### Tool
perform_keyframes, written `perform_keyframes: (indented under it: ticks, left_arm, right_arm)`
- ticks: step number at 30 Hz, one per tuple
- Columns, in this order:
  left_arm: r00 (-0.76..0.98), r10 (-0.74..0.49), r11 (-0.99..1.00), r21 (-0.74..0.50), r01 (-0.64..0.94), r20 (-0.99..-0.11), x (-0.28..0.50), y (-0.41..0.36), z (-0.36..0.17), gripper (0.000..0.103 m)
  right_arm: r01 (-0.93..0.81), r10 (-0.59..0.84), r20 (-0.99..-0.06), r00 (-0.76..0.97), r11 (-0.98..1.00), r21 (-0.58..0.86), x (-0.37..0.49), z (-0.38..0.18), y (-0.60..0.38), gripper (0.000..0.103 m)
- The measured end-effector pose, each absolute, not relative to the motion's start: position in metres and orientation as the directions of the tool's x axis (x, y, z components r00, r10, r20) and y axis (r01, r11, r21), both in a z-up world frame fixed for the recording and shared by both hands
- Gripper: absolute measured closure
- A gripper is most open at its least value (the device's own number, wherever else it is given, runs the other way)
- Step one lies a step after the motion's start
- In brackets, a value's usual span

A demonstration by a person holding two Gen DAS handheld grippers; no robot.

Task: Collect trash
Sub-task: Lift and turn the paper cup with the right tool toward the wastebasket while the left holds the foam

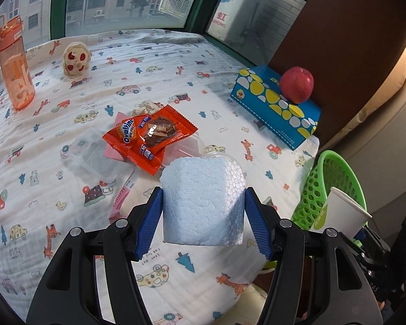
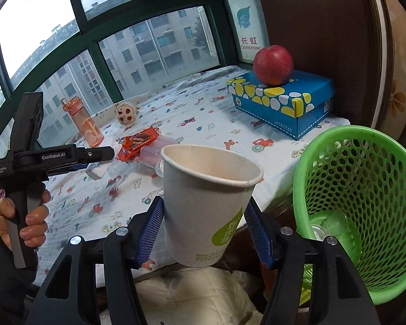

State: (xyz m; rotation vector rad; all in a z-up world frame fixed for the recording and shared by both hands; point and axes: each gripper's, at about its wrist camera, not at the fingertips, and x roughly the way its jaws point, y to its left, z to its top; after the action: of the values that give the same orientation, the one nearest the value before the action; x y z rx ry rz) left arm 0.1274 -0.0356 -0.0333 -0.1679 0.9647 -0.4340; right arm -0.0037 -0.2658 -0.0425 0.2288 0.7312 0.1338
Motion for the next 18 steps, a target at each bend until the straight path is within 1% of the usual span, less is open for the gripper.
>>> perform_keyframes:
  ticks: [2,7,11,14,18]
  left_arm:
    - [0.493,-0.428,0.902,-0.327,0.282,-0.757,0.127,-0.035,-0.033,0.043]
    - [0.502,-0.422,0.906,-0.330,0.264,-0.755,0.130,-0.027,-0.032,0.043]
    - [0.497,-0.417,0.909,-0.340,0.241,-0.761,0.135,-0.018,-0.039,0.043]
    - [0.494,-0.416,0.909,-0.347,0.231,-0.763,0.137,-0.013,-0.043,0.043]
    - [0.492,-0.412,0.911,-0.351,0.217,-0.767,0.138,-0.007,-0.047,0.043]
  right_arm:
    - [-0.062,0.208,-0.633,0.746,0.967,0.245,-0.006,-0.043,-0.263,0.044]
    - [-0.131,0.198,-0.616,0.762,0.980,0.153,-0.010,-0.046,-0.243,0.044]
    - [-0.183,0.194,-0.653,0.733,0.979,0.085,-0.001,-0.063,-0.222,0.045]
    - [-0.218,0.209,-0.667,0.715,0.973,0.071,0.009,-0.073,-0.209,0.045]
    - [-0.249,0.240,-0.681,0.692,0.964,0.087,0.026,-0.086,-0.195,0.044]
